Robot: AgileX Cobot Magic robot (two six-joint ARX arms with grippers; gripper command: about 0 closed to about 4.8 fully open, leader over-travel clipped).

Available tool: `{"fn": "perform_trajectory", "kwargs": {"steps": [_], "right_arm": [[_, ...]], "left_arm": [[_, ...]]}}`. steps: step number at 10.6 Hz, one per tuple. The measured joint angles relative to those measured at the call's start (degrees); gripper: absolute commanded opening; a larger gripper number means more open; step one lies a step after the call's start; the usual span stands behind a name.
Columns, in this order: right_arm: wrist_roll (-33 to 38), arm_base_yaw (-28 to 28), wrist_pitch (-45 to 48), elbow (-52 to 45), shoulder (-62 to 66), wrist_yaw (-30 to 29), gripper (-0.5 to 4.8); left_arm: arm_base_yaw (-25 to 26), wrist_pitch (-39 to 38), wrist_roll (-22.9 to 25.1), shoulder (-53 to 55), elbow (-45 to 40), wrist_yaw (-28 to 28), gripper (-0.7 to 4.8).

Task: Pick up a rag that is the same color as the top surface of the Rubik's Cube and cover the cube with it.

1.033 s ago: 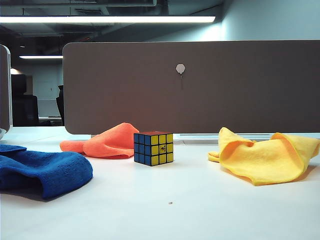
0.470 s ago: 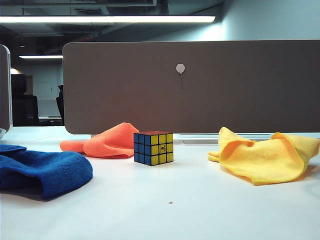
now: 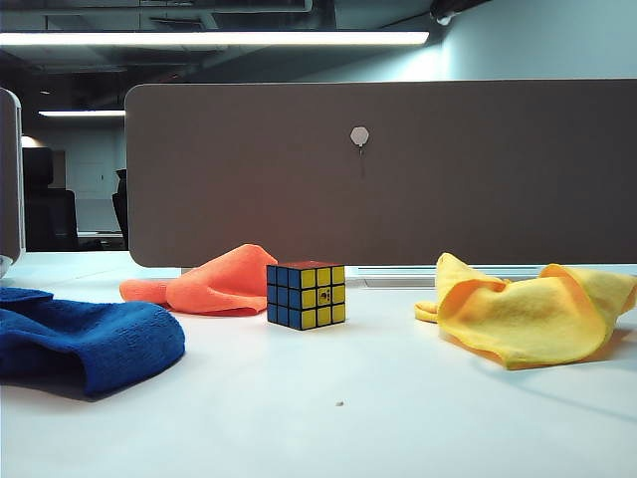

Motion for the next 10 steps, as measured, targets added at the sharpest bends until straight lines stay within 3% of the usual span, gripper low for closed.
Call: {"fn": "perform_trajectory", "kwargs": {"steps": [2, 10], "right_arm": [[0.0, -1.7, 2.4, 0.0, 0.2, 4.2, -0.01], [0.0, -1.8, 2.4, 0.0, 0.2, 4.3, -0.01]], "left_arm": [[-0.4, 0.3, 1.4, 7.0, 2.9, -1.0, -0.06], [-1.7, 2.7, 1.5, 9.6, 2.9, -2.7, -0.06]]}}
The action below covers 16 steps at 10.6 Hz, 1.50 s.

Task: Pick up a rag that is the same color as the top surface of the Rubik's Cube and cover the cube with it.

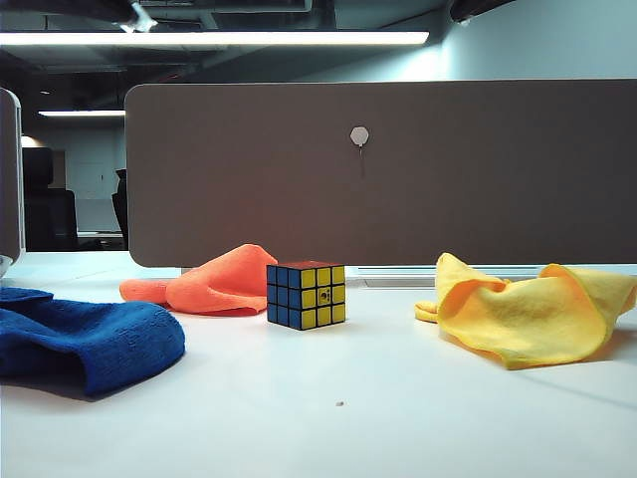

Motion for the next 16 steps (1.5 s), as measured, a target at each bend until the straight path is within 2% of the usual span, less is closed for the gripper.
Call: {"fn": "perform_trajectory", "kwargs": {"steps": [2, 6, 10, 11, 13, 15, 16], "right_arm": [[0.0, 0.0, 0.0, 0.0, 0.0, 0.0, -0.01], [0.5, 0.0, -2.6, 0.0, 0.0, -0.3, -0.01], [0.5, 0.0, -3.2, 0.0, 0.0, -6.0, -0.01], [0.6, 0.0, -3.6, 0.0, 0.0, -7.5, -0.01], [0.6, 0.0, -3.6, 0.0, 0.0, -7.5, -0.01], [0.6, 0.0, -3.6, 0.0, 0.0, -7.5, -0.01], [0.6, 0.0, -3.6, 0.0, 0.0, -7.5, -0.01]], "left_arm": [[-0.4, 6.3, 0.0, 0.1, 0.0, 1.6, -0.06], [-0.4, 8.5, 0.0, 0.8, 0.0, 0.6, -0.06], [-0.4, 12.5, 0.0, 5.0, 0.0, 0.1, -0.06], [-0.4, 16.5, 0.0, 11.2, 0.0, -3.9, -0.06], [-0.4, 22.9, 0.0, 16.3, 0.0, -6.5, -0.01], [-0.4, 25.5, 0.0, 19.4, 0.0, -9.6, 0.36], [-0.4, 26.4, 0.0, 21.9, 0.0, -10.2, 0.36]]}}
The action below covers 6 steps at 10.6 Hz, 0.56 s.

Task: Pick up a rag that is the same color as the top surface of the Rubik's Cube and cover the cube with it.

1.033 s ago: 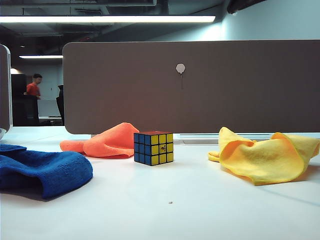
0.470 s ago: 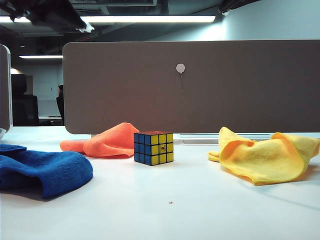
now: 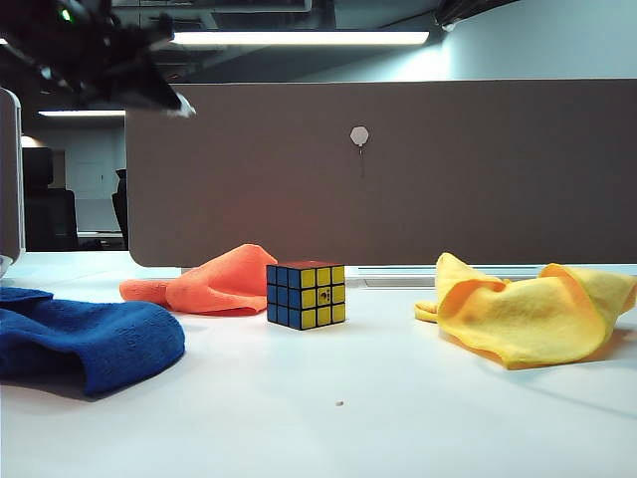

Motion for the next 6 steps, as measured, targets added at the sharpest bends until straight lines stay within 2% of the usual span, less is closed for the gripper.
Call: {"fn": "perform_trajectory", "kwargs": {"steps": [1, 2, 3, 4, 5, 6], "right_arm": [[0.0, 0.0, 0.0, 0.0, 0.0, 0.0, -0.01], [0.0, 0.0, 0.0, 0.0, 0.0, 0.0, -0.01], [0.0, 0.0, 0.0, 0.0, 0.0, 0.0, -0.01], [0.0, 0.0, 0.0, 0.0, 0.0, 0.0, -0.01], [0.0, 0.0, 0.0, 0.0, 0.0, 0.0, -0.01], [0.0, 0.0, 0.0, 0.0, 0.0, 0.0, -0.01]], "left_arm": [[0.0, 0.1, 0.0, 1.2, 0.0, -0.5, 0.36], [0.0, 0.1, 0.0, 3.1, 0.0, -0.9, 1.37], [0.0, 0.1, 0.0, 6.9, 0.0, -3.7, 1.98], [0.0, 0.1, 0.0, 8.5, 0.0, -6.3, 1.98], [0.1, 0.6, 0.0, 9.9, 0.0, -6.5, 3.25], [0.2, 2.4, 0.0, 12.8, 0.0, -7.1, 3.66]]}}
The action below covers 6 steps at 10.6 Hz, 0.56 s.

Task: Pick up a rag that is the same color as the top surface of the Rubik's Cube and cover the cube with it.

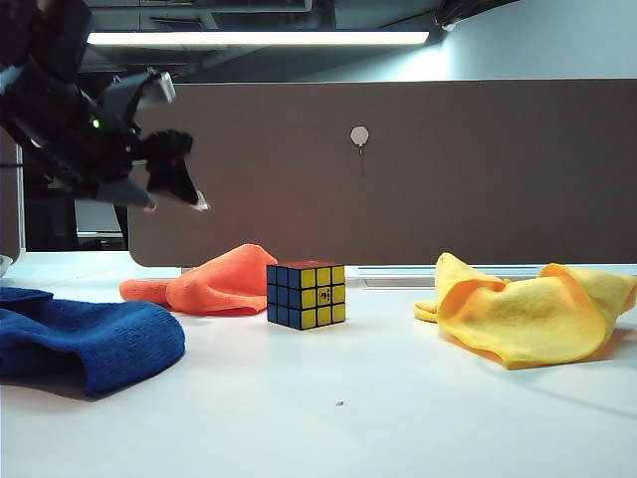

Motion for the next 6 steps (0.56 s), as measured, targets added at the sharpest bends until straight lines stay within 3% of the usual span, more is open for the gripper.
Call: {"fn": "perform_trajectory", "kwargs": {"steps": [1, 6], "right_arm": [[0.0, 0.0, 0.0, 0.0, 0.0, 0.0, -0.01], [0.0, 0.0, 0.0, 0.0, 0.0, 0.0, -0.01]], "left_arm": [[0.0, 0.1, 0.0, 1.6, 0.0, 0.0, 4.13], [0.0, 3.8, -0.1, 8.9, 0.0, 0.0, 4.13]]}}
